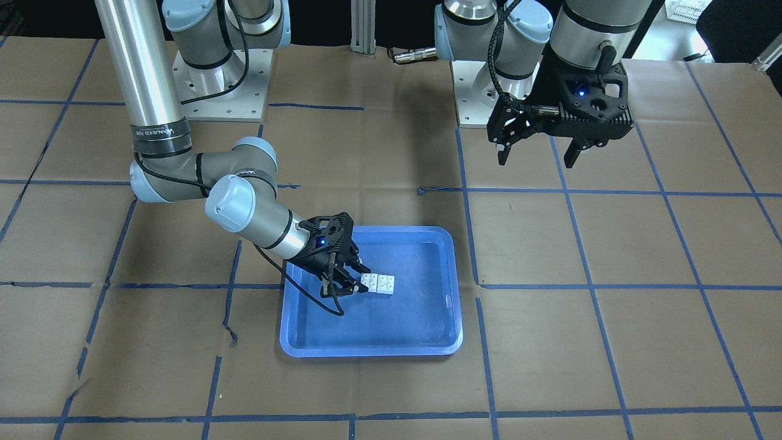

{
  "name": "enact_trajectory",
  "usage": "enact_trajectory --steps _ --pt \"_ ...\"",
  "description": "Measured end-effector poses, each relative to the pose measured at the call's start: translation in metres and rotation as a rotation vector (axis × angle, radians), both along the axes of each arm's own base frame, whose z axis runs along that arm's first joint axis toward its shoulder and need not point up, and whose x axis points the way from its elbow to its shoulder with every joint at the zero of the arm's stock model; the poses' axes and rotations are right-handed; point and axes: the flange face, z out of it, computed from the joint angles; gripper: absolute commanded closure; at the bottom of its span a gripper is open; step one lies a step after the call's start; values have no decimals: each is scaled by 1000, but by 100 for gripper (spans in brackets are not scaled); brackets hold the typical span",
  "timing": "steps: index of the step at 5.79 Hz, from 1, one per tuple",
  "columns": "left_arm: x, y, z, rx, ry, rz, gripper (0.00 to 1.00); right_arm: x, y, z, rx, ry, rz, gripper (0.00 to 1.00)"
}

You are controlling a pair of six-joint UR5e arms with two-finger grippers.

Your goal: Assemble white blocks and place on blue tray

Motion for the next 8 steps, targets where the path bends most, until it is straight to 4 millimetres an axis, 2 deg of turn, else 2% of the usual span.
enact_trajectory --steps 2,3,7,8 --pt "0 0 0 0 0 1 1 0 -1 -4 6 -1 1 60" --pt "0 0 0 0 0 0 1 0 -1 -5 7 -1 1 54" --pt "1 0 1 -2 0 2 1 0 -2 -4 11 -4 -7 20" --pt "1 1 1 -1 0 2 1 0 -2 -4 11 -5 -8 0"
